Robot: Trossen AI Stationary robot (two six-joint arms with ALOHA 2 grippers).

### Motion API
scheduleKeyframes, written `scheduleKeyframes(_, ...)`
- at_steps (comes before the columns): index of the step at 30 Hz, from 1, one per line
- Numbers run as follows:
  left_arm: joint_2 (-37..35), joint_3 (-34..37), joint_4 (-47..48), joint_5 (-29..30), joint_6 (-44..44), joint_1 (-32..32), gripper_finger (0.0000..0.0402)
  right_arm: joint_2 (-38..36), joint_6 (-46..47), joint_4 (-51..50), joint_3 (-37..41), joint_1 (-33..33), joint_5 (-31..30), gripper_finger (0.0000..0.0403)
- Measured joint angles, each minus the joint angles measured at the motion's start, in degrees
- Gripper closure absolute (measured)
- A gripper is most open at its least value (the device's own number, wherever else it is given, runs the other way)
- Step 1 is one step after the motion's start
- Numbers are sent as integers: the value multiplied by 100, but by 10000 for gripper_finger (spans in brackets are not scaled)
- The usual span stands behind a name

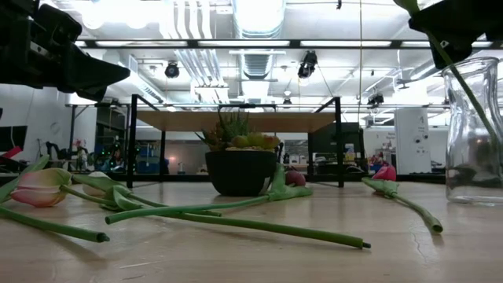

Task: Pick and place flowers into a vace then onto a shelf
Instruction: Put the yellow flower into the right transparent vase, then put the red flower into the right transparent vase

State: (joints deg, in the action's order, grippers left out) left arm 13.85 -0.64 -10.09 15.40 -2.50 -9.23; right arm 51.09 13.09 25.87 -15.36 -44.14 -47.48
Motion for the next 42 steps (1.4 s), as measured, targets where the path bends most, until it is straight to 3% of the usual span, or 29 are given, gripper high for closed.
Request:
scheduleKeyframes(7, 0, 0, 0, 0, 2, 0, 402, 0, -300, -122, -224, -17, 13, 380)
scheduleKeyframes(18, -1, -2, 2, 0, 2, 0, 402, -14, 45, -921, -548, -72, 14, 265)
scheduleKeyframes(24, 0, 0, 2, 0, 2, 0, 402, -220, 45, -1609, -1011, -298, 57, 227)
scheduleKeyframes(36, -1, 0, 2, 0, 2, 0, 402, -492, -501, -2128, -1555, -400, -38, 232)
scheduleKeyframes(42, 0, -2, 2, 0, 2, 0, 402, -496, -310, -2153, -1578, -398, -612, 243)
